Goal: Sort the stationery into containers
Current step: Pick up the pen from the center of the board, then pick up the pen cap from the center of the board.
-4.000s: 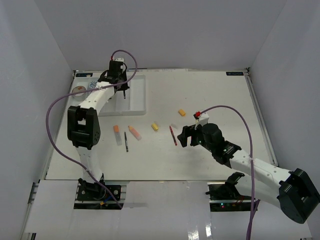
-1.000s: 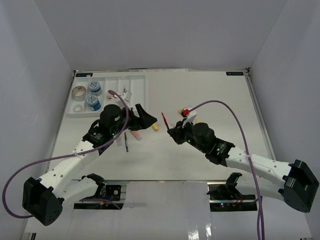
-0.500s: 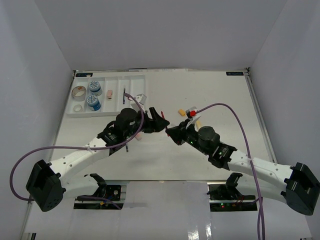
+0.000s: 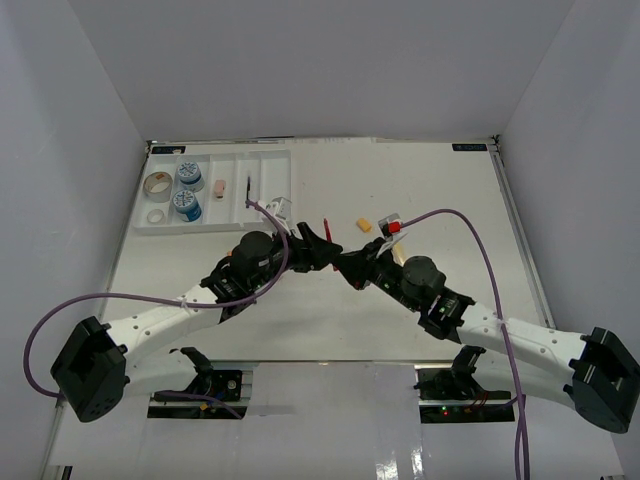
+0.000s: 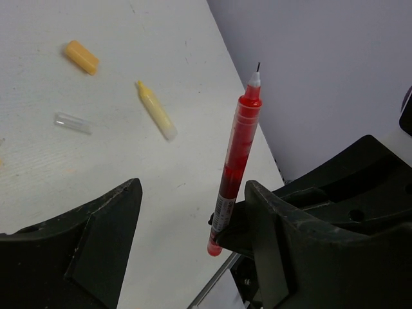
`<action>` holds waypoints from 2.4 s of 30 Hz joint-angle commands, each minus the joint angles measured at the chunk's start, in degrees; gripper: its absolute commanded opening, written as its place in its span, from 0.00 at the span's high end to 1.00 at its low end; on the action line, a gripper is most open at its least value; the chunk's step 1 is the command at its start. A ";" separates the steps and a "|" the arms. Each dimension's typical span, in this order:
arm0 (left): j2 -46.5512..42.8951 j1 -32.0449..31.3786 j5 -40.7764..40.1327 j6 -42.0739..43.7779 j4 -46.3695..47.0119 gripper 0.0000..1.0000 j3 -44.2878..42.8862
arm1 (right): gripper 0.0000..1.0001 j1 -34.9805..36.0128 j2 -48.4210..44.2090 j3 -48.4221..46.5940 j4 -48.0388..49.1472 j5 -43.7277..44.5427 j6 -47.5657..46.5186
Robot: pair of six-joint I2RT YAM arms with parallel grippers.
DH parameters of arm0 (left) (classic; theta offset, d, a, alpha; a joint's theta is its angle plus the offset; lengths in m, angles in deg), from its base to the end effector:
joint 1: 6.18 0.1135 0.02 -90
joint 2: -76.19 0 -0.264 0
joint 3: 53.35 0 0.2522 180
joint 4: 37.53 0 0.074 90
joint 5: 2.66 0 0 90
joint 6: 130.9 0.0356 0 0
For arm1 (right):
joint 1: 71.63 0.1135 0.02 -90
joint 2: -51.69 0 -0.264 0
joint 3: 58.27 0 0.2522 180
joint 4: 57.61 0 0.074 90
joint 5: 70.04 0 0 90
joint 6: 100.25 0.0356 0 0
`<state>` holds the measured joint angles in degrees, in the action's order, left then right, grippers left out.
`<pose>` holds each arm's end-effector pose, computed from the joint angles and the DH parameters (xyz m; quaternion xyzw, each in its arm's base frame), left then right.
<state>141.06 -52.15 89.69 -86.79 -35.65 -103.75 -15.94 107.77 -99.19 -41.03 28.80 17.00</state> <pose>0.1790 -0.1872 0.2656 0.0134 0.7802 -0.4603 0.4233 0.1315 0.1830 0.2693 -0.1175 0.6884 0.4323 0.5704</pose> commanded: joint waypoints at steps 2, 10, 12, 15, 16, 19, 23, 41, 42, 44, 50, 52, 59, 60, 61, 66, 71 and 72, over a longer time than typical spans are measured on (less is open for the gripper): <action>-0.52 -0.69 -1.03 -0.52 7.12 0.26 1.40 | 0.92 0.39 -1.32 0.96 5.16 0.65 1.14; -0.35 -1.13 -0.86 -0.69 9.14 0.32 2.36 | 0.92 0.39 -0.53 1.41 6.30 -0.05 1.85; -0.35 -1.22 -0.77 -0.78 9.41 0.34 2.45 | 0.92 0.39 -0.35 1.40 6.30 -0.14 2.02; -0.17 -1.31 -0.77 -0.78 9.59 0.35 2.54 | 0.92 0.39 -0.35 1.49 6.39 -0.14 2.02; -0.09 -1.31 -0.77 -0.78 9.59 0.37 2.63 | 0.92 0.39 -0.26 1.41 6.48 -0.14 2.02; 0.09 -1.40 -0.77 -0.69 9.85 0.40 2.72 | 0.92 0.39 -0.35 1.49 6.48 -0.31 2.02; 0.27 -1.40 -0.86 -0.43 10.29 0.44 2.89 | 0.92 0.39 -0.44 1.58 6.48 -0.49 2.02; 2.03 -2.10 -0.07 -0.34 15.82 0.52 4.39 | 0.92 0.48 -0.53 1.93 7.88 -1.37 2.99; 2.02 -2.19 0.02 -0.17 16.09 0.59 4.47 | 0.92 0.39 -0.61 1.93 7.88 -1.37 3.08; 2.02 -2.19 0.11 -0.17 16.35 0.65 4.56 | 0.92 0.39 -0.61 2.11 7.97 -1.37 3.08; 2.46 -2.10 0.73 0.36 16.62 0.77 4.56 | 0.81 0.39 -0.44 2.28 7.36 -1.11 2.90; 2.20 -2.10 0.29 0.88 15.92 0.80 4.48 | 0.70 0.39 -0.18 1.85 6.40 -1.11 1.94; -0.34 -1.66 -5.51 5.09 9.77 0.90 4.39 | 0.19 0.31 -1.32 1.49 -4.23 3.19 -2.11; -0.70 -1.40 -6.04 5.72 7.76 0.91 4.21 | 0.13 0.31 -1.58 1.58 -5.46 3.98 -2.46; -1.31 -0.87 -6.48 6.33 6.61 0.92 3.78 | 0.06 0.39 -2.28 1.67 -7.74 4.95 -2.89; -0.71 9.11 -0.45 13.86 -6.28 1.00 -2.27 | 0.07 -0.48 -1.07 -1.40 -17.32 11.89 -7.98; 1.49 16.26 5.99 21.09 -23.34 1.00 -11.14 | 0.10 -2.67 3.51 -6.32 -22.42 9.38 -16.86; 1.58 16.62 6.00 24.58 -25.72 1.00 -12.74 | 0.10 -5.21 5.69 -9.46 -23.83 7.35 -18.35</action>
<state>142.87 -36.57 91.27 -71.19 -48.83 -110.64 -17.78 110.50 -101.51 -60.39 37.46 5.43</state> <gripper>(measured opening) 0.229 0.900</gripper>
